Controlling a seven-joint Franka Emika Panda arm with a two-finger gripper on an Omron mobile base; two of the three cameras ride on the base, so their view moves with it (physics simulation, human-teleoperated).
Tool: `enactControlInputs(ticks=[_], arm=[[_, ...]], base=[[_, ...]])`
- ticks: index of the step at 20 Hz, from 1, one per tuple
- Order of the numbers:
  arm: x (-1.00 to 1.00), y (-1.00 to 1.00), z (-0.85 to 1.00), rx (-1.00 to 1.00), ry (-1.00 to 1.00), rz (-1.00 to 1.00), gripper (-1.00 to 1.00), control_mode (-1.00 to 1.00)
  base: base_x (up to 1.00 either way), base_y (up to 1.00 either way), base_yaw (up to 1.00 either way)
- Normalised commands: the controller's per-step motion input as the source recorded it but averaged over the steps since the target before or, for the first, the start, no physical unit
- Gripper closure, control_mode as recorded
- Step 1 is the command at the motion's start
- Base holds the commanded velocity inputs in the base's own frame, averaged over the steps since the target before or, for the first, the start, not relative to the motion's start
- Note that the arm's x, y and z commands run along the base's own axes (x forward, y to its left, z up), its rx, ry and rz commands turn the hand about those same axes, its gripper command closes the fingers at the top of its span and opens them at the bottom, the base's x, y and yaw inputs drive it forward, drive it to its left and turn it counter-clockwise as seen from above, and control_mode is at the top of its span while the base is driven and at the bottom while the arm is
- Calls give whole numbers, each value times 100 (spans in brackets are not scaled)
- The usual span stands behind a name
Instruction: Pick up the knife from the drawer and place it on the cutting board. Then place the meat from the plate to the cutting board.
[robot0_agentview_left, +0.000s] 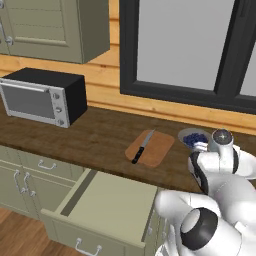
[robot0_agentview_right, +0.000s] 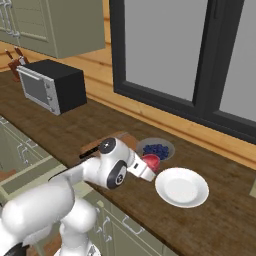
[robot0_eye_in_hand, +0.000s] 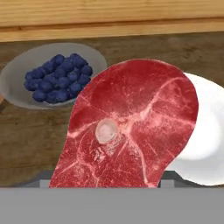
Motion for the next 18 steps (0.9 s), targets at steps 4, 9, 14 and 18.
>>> enactControlInputs(ticks=[4, 9, 14, 18], arm=[[34, 82, 44, 0, -8, 16, 100, -100], [43, 73, 51, 0, 6, 22, 100, -100], [36, 91, 1, 0, 8, 26, 100, -100], [54, 62, -23, 0, 16, 18, 100, -100]], base=[[0, 0, 0], [0, 0, 0], [0, 0, 0], [0, 0, 0]])
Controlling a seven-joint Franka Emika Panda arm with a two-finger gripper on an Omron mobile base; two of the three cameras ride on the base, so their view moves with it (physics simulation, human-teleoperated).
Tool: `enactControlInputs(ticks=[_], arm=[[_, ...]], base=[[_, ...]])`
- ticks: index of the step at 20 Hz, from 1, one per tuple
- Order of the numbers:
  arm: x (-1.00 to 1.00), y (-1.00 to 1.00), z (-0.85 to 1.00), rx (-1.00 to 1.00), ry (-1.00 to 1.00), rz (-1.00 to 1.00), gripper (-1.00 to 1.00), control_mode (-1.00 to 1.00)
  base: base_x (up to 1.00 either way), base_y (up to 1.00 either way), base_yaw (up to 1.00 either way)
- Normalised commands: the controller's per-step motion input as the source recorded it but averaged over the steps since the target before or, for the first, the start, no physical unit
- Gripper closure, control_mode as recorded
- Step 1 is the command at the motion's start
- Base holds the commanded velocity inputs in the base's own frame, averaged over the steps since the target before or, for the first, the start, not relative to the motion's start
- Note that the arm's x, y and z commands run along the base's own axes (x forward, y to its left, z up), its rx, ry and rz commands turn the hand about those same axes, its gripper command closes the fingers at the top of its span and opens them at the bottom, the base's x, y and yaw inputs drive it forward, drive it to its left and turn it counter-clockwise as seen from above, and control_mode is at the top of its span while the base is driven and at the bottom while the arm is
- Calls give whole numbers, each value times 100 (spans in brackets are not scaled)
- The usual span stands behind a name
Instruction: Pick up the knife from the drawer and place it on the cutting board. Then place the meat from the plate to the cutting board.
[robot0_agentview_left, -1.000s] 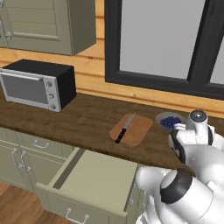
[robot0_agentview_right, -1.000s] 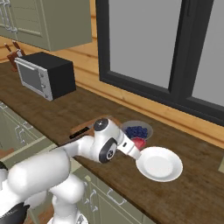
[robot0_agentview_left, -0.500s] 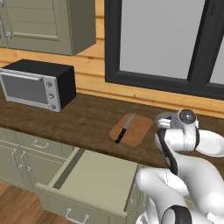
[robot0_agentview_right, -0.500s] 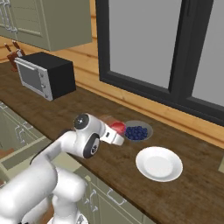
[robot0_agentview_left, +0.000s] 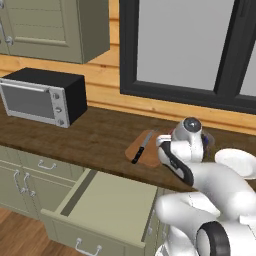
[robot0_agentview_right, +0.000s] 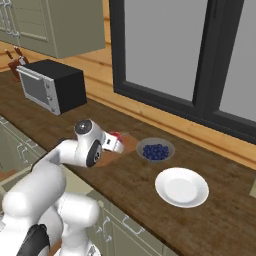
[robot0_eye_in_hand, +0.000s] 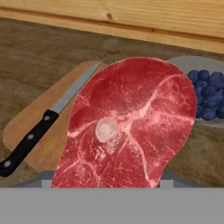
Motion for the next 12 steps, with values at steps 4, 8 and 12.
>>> enactControlInputs(ticks=[4, 8, 12], arm=[[44, 26, -27, -3, 17, 2, 100, -100], [42, 21, -32, -6, 14, 0, 100, -100], [34, 5, -42, -5, 7, 0, 100, -100]], base=[[0, 0, 0], [0, 0, 0], [0, 0, 0]])
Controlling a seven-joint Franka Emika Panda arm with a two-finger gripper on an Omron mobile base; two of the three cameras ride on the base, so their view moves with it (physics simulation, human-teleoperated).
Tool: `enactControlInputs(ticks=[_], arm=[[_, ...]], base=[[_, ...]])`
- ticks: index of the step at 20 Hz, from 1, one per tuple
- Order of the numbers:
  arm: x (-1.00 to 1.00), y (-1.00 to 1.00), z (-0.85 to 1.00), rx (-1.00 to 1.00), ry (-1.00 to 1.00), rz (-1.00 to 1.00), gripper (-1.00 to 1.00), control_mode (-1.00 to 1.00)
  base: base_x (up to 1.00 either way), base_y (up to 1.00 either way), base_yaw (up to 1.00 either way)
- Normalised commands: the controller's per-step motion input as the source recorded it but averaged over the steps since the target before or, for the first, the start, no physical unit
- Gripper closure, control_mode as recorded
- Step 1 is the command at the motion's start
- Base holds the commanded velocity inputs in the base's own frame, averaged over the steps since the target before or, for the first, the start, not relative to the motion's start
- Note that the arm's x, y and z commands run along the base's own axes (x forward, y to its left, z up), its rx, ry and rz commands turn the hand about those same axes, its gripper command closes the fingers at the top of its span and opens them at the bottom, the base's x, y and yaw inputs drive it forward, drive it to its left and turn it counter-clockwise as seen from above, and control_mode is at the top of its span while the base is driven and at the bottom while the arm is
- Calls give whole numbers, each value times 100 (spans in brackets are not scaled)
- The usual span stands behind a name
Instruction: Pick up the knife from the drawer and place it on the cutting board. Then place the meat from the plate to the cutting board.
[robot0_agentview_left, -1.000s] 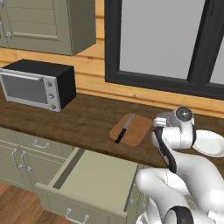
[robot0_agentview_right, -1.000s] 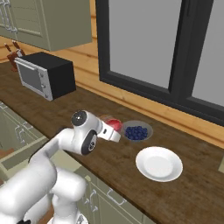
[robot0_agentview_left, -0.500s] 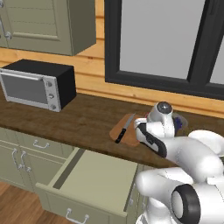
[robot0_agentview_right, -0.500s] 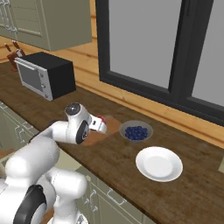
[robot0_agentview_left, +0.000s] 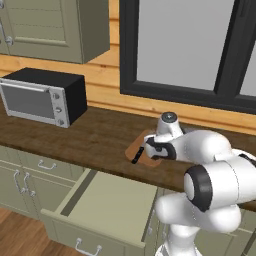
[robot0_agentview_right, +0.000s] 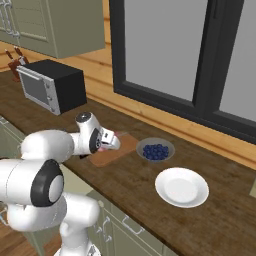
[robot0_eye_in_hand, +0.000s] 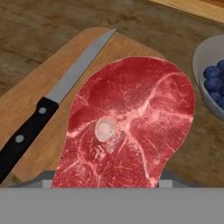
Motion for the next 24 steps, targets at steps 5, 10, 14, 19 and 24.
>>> enactControlInputs(ticks=[5, 10, 14, 19, 24], arm=[[37, 0, -39, -1, 2, 0, -100, -100], [38, 0, -39, 0, 0, 2, -100, -100], [10, 0, -6, 0, 0, 2, -100, -100], [0, 0, 4, 0, 0, 5, -100, -100], [-21, 0, 48, 0, -4, 5, -100, -100]], base=[[0, 0, 0], [0, 0, 0], [0, 0, 0], [0, 0, 0], [0, 0, 0]])
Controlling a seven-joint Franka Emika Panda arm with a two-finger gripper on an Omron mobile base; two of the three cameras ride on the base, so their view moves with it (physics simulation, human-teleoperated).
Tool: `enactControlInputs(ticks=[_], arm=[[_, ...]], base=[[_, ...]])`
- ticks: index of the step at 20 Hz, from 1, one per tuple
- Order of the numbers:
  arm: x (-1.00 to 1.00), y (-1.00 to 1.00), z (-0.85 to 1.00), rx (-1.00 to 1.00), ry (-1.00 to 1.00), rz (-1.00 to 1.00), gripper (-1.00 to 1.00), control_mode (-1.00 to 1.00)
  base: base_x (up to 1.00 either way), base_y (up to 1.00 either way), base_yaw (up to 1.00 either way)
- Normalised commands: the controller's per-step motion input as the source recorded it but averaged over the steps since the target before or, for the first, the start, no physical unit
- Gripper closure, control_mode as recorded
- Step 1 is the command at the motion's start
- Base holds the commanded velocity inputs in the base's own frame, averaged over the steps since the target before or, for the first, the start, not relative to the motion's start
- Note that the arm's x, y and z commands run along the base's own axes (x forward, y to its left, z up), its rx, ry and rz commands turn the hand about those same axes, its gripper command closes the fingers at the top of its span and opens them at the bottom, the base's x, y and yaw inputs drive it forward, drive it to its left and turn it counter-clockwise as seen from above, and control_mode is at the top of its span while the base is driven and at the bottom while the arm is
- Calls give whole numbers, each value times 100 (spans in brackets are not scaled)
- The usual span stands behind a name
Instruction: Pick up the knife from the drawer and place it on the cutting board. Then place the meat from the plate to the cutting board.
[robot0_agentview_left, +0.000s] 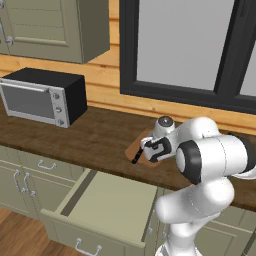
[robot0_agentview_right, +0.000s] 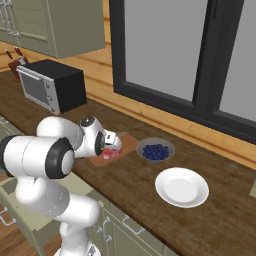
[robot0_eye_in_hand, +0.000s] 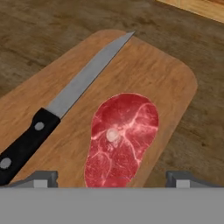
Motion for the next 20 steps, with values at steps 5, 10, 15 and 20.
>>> enactControlInputs(ticks=[5, 10, 15, 20], arm=[[-25, 18, 73, -1, -13, 4, -100, -100], [-12, 36, 78, -7, -14, 6, -100, -100], [-18, 25, 74, -9, -10, 3, -100, -100], [-27, 14, 48, -8, -10, 1, -100, -100]], base=[[0, 0, 0], [0, 0, 0], [0, 0, 0], [0, 0, 0]])
